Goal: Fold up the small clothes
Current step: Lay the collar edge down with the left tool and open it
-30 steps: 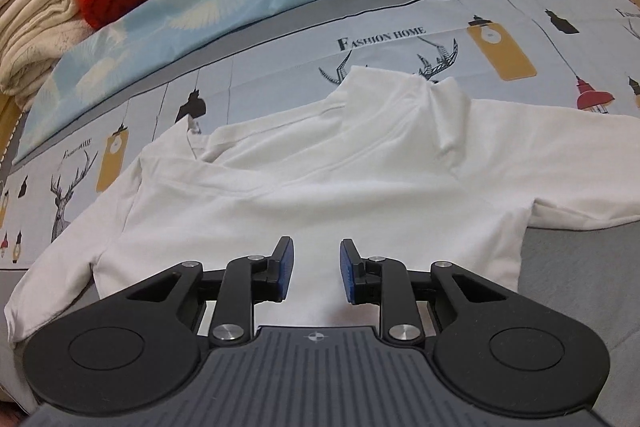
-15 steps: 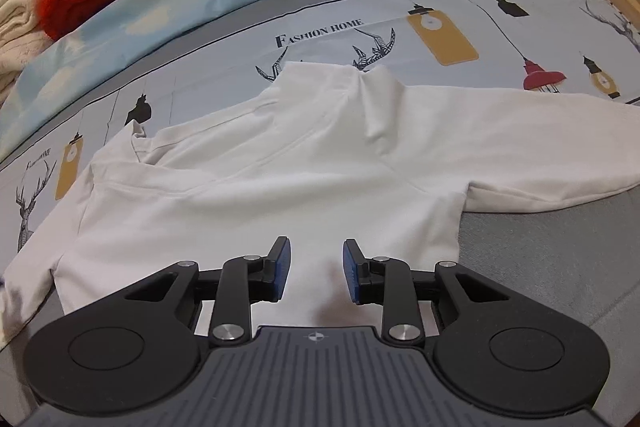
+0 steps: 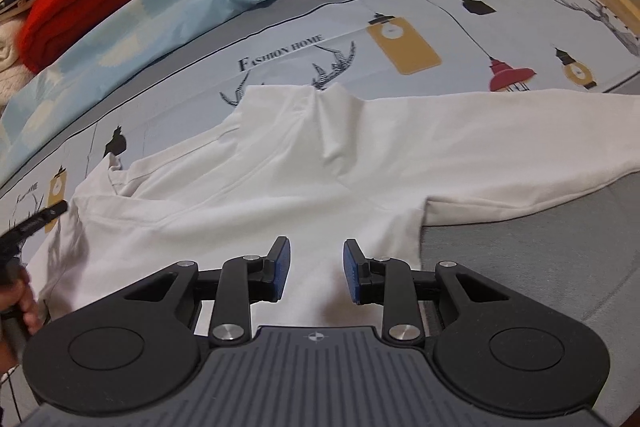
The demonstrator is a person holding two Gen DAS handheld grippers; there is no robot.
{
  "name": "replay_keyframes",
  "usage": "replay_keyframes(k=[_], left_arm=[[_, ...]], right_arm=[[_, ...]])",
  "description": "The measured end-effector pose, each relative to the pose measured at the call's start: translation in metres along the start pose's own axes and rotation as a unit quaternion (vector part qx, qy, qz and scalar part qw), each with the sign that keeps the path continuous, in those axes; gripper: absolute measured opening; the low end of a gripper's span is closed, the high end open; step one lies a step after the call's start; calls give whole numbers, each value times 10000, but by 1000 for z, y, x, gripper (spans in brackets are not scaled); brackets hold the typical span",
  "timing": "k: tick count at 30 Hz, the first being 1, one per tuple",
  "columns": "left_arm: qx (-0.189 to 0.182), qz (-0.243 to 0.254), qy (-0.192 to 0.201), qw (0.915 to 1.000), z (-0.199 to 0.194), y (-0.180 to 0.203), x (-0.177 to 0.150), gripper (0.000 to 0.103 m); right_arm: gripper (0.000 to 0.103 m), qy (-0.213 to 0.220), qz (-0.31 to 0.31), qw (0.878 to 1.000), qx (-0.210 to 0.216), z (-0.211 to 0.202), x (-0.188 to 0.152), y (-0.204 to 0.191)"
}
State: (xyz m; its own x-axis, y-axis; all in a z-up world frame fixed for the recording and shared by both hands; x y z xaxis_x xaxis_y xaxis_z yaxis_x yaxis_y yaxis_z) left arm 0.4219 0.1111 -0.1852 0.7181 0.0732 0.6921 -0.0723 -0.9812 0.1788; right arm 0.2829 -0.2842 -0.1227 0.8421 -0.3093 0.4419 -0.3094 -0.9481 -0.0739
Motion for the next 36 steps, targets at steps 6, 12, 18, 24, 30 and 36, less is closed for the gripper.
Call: replay_keyframes(k=[6,12,18,24,30,36], left_arm=[[183,242,64,9995,17,1,2,0],[520,-407,293,9974,-5,-26,6,1],[-235,10,44,9997,-8,14,9,41],[-136,-183,-78,9997,10,0,-8,34],[65,93,18,9999,4,-1,-2,0],[318,17,251,9992,-9,-11,4,3]], right_arm=[[31,-36,29,10000,37,4,2,6],[31,-36,51,10000,72,4,2,7],[31,-5,38,9999,116,1,2,4],[32,-55,-50,9999,137,0,-8,-5],[32,-37,-88,9999,125,1,-7,-9],[32,-53,-115,9998,162,3,-6,-13]])
Point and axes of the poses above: each gripper's, at about its wrist camera, not at the fingertips, and z roughly the way its jaws point, y to its right, x to its top, the point moved 6 cm from there along z, roughly the way its jaws point, and after that the axes turned 11 degrees about -x, right-handed, at the moved point
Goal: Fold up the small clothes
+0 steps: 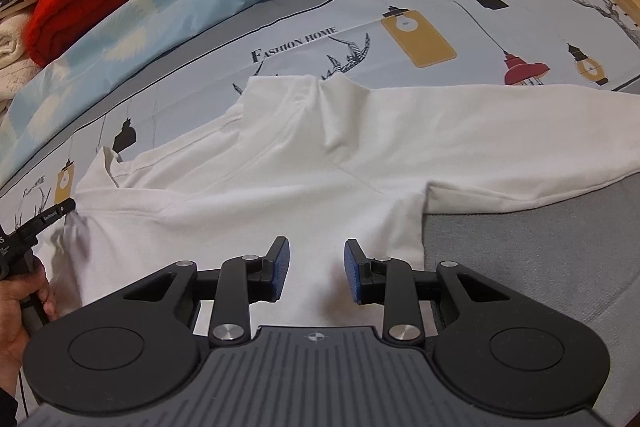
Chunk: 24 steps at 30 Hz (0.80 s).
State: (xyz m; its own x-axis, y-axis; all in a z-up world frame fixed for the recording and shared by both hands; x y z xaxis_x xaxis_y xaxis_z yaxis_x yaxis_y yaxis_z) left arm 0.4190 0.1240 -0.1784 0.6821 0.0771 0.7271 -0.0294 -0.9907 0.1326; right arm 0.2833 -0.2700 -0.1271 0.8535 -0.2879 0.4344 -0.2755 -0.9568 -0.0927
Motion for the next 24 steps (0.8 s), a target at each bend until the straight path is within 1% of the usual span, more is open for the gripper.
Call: replay_keyframes(k=[2,4,5,6,8,9,11,12,13,14,16,18,19,21,22,24], left_arm=[[-98,-58,220,9997,-11,4,7,3],[-418,-193,262,9986,-15,9,10,3],[-540,-214,188,9981,-13,11,9,6],[-595,-240,-80,9979,-7,11,3,10],[-444,-419,-950,9936,12,5,-18,11],[-423,-478,-759,9951,4,5,-16,11],[-260,-428,-874,9949,-8,12,-10,12],[-247,-333,-809,9959,-19,20,-3,16],[-277,-223,-743,9966,-31,28,2,18],[-293,-107,-697,9971,-44,37,9,21],[-188,81,-610,9979,-75,56,19,29],[-166,189,-546,9982,-105,72,24,44],[-153,162,-485,9986,-122,79,25,48],[-69,-68,-305,9995,-154,91,22,63],[-86,-215,-222,9995,-170,98,17,66],[-257,-453,-86,9986,-192,112,3,77]], right_arm=[[32,5,-11,10000,4,0,0,-2],[32,16,3,10000,-2,0,1,-2],[32,23,10,10000,-6,0,2,-2],[32,29,6,10000,-7,0,2,-2],[32,26,-11,10000,-18,0,1,-1],[32,26,-12,10000,-29,0,1,0],[32,30,-8,10000,-43,0,2,3],[32,36,13,10000,-50,0,4,5],[32,53,43,10000,-42,-1,5,7],[32,73,66,9999,-30,-3,7,9],[32,153,125,9998,-20,-6,11,14],[32,292,265,9992,51,-11,15,18],[32,379,344,9986,89,-14,17,20],[31,599,396,9974,56,-20,19,26],[31,699,395,9968,48,-23,20,28],[31,905,415,9950,92,-30,22,36]])
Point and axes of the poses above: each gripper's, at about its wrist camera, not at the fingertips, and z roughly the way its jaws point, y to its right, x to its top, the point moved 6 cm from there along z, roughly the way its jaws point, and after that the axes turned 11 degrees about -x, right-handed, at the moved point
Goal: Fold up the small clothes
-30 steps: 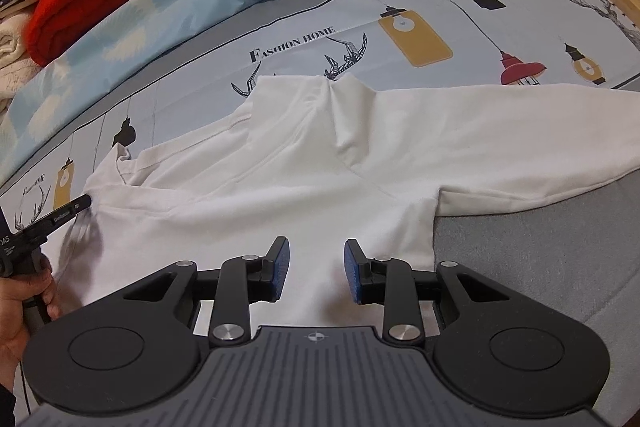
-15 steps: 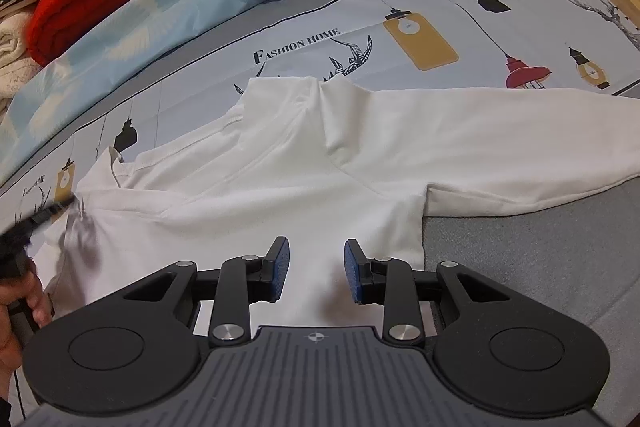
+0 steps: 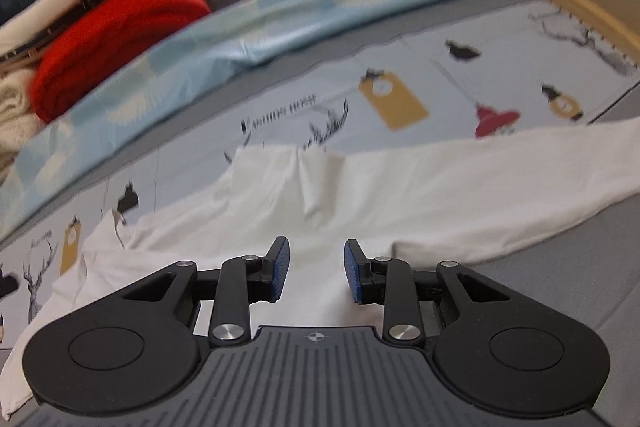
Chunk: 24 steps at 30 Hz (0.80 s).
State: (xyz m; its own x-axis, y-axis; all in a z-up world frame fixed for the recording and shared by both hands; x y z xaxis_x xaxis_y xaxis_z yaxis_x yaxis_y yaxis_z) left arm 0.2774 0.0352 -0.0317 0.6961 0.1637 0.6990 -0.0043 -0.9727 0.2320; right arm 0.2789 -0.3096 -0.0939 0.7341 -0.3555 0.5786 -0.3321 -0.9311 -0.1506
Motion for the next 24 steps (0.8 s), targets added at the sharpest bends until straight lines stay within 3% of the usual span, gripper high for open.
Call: replay_keyframes(k=[3,5,8,11,13,15,18,24], left_arm=[[0,197,312,9993,-12,17,-37,81],[439,446,-167,9979,4,27,-57,79],[271,655,-51,9975,15,47,-56,81],[403,1448,265,9883,14,70,-51,84],[388,1659,268,9850,15,77,-52,84],[342,1553,99,9872,19,78,-53,84],[-30,1244,-184,9921,25,74,-54,84],[14,1049,-455,9934,38,60,-52,84]], right_arm=[[31,201,12,9998,33,-8,3,17],[32,198,119,9997,42,-8,2,34],[39,43,452,9989,-123,-2,0,71],[48,-32,655,9971,-391,6,-3,107],[50,-29,779,9952,-590,13,-3,136],[50,-30,999,9918,-802,22,-4,166],[50,-101,1644,9806,-1058,40,-8,216],[45,87,3046,9452,-1170,68,-12,289]])
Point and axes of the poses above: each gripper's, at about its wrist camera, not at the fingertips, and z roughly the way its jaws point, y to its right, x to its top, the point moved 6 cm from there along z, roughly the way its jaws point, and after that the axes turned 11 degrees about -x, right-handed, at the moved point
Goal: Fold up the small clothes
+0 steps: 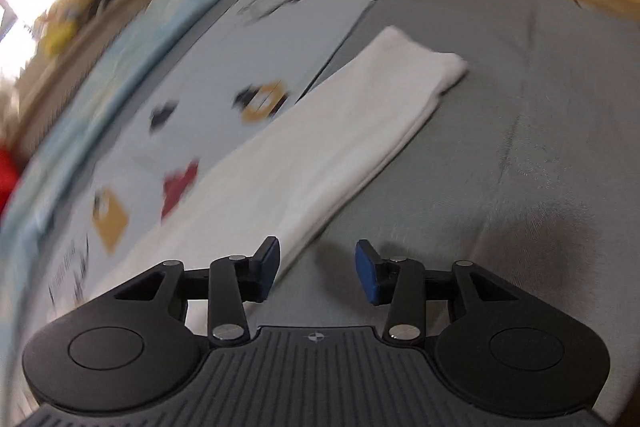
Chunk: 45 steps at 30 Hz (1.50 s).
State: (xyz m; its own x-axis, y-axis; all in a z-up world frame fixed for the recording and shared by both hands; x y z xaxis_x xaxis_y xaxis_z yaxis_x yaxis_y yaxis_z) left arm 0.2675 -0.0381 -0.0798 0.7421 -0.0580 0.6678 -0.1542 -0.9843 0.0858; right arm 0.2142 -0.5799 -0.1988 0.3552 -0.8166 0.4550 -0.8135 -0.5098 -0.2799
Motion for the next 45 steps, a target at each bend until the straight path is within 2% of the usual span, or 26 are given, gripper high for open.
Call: replay_keyframes(k=[6,11,12,13,14,17,21,23,25,28,31,33,35,36,37,38,39,40,41,43,45], left_arm=[[-94,-406,-137,9990,4,-12,2,84],[-125,-455,-110,9988,1,-15,4,84],[-120,-469,-101,9988,0,-17,5,84],[-104,-490,-91,9987,-1,-19,5,84],[-78,-521,-83,9986,-2,-23,5,84],[21,-667,-70,9977,-6,-38,5,84],[218,-946,-123,9952,-13,-65,4,84],[322,-1203,-173,9921,-16,-84,1,84],[384,-1509,-212,9876,-20,-103,-3,84],[489,-1941,-251,9794,-28,-132,-7,84],[578,-2231,-232,9728,-37,-155,-10,84],[566,-2430,-235,9681,-42,-168,-11,84],[500,-2607,-250,9638,-45,-177,-11,84],[453,-2694,-262,9616,-45,-180,-11,84],[415,-2767,-263,9597,-46,-182,-11,84],[375,-2842,-258,9577,-47,-185,-11,84],[325,-2923,-243,9555,-48,-187,-11,84],[279,-2972,-227,9541,-49,-188,-11,84],[237,-3011,-215,9531,-49,-190,-11,83],[142,-3064,-164,9516,-48,-192,-10,71],[13,-3114,-104,9502,-44,-194,-11,44]], right_arm=[[44,19,1139,9935,33,39,14,33],[44,327,1481,9882,221,48,22,27],[39,388,1506,9876,216,50,23,25],[19,458,1502,9875,168,52,23,24],[8,505,1474,9878,66,54,23,23],[5,725,1430,9869,-193,53,24,17],[5,1536,387,9850,-685,21,29,-29],[5,2056,-449,9748,-741,-5,24,-72],[5,2552,-1208,9585,-392,-38,7,-123],[5,2893,-2309,9276,502,-89,-49,-201],[5,2985,-3288,8804,1667,-145,-134,-266],[5,2716,-3855,8447,2530,-176,-199,-296],[6,1956,-4418,8158,3178,-190,-260,-313],[6,1239,-4818,8018,3310,-188,-294,-320],[6,690,-5122,7923,3243,-183,-321,-323],[6,340,-5347,7882,3028,-179,-340,-323],[6,15,-5554,7868,2692,-174,-355,-321],[7,-254,-5587,7932,2408,-171,-361,-319],[9,-456,-5469,8037,2299,-171,-359,-318],[15,-775,-5104,8310,2069,-176,-345,-314],[22,-732,-4748,8575,1844,-178,-324,-308]])
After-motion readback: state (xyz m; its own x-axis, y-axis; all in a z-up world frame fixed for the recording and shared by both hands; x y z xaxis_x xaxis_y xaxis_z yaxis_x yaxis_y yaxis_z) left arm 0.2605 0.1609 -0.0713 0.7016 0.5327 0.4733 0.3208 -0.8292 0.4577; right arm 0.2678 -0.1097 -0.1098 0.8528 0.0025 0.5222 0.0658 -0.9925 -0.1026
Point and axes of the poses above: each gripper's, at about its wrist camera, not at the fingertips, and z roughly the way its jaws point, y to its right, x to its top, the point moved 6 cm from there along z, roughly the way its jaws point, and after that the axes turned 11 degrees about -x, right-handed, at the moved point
